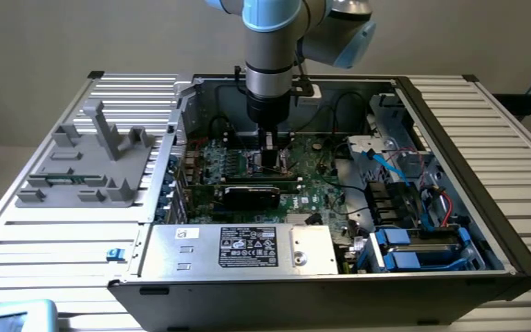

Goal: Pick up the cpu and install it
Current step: 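Place the cpu into insertion slot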

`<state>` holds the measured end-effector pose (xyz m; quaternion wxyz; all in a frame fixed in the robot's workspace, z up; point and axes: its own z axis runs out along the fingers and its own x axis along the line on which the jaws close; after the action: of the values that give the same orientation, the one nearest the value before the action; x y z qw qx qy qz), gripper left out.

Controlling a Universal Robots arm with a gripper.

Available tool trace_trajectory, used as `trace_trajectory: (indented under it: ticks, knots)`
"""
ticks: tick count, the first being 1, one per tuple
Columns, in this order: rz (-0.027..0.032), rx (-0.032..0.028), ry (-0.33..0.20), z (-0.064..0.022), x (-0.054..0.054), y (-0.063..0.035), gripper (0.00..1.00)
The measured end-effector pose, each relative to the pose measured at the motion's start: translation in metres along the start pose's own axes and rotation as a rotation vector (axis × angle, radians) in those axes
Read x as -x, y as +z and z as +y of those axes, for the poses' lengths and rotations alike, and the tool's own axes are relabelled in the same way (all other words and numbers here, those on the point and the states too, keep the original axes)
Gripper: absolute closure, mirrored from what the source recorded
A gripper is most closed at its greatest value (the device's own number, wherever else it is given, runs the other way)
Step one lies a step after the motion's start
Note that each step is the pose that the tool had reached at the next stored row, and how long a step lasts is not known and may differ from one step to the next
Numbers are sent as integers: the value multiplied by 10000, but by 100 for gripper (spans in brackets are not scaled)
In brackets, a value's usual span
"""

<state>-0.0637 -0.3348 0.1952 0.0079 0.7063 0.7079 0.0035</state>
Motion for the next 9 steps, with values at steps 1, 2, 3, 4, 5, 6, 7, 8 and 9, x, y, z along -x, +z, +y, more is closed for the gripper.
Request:
trace_trajectory:
  ticks: [1,2,3,4,5,6,7,8,9]
  knots:
    - [-1,1,-1,0,0,0,44]
    - [-1,1,0,0,0,0,44]
    - [-1,1,-1,0,0,0,44]
    - [-1,2,0,-2,0,-1,44]
    - [-2,2,0,-2,0,-1,44]
    - [-2,1,-1,-3,0,-1,44]
    - [-2,1,0,-5,0,-1,44]
    - [-1,1,0,-6,0,-1,44]
    - [-1,1,0,-7,0,-1,44]
